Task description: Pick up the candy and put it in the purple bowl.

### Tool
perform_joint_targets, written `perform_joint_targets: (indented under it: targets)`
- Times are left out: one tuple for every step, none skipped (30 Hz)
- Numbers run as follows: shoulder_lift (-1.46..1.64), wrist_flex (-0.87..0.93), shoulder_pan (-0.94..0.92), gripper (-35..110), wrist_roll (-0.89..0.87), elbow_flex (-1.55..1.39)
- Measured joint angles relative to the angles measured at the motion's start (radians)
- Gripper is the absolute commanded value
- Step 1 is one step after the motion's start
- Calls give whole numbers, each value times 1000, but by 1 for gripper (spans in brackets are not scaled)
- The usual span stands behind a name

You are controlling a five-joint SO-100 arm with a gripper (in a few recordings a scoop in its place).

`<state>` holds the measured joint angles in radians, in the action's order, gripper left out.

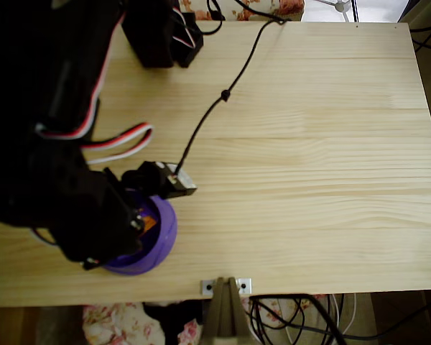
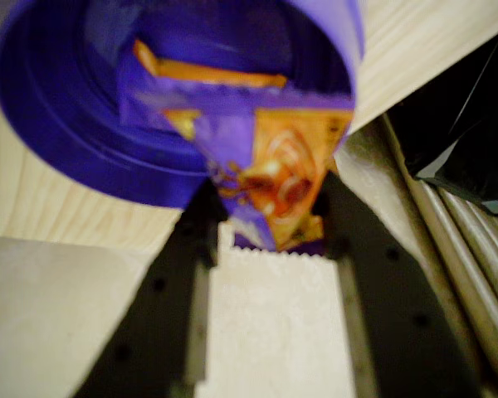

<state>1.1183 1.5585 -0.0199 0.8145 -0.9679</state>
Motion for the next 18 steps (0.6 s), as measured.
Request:
perform_joint_targets:
  targets:
    - [0, 0, -5, 15, 2, 0]
    - [0, 0, -11, 15, 9, 0]
    - [0, 0, -15, 16, 12, 0]
    - [0, 0, -20, 16, 18, 0]
    - [0, 2, -25, 16, 18, 0]
    - [0, 5, -31, 17, 18, 0]
    - [0, 9, -34, 17, 15, 0]
    - [0, 9, -38, 19, 20, 0]
    - [0, 9, -41, 20, 18, 0]
    - [0, 9, -43, 21, 18, 0]
    - [0, 9, -44, 22, 17, 0]
    - [0, 9, -44, 23, 18, 3]
    - [0, 9, -44, 24, 18, 6]
    - [0, 12, -44, 25, 12, 8]
    - [0, 28, -44, 27, 14, 14]
    - [0, 28, -44, 27, 14, 21]
    - [0, 25, -44, 27, 6, 29]
    - [0, 35, -44, 25, 6, 37]
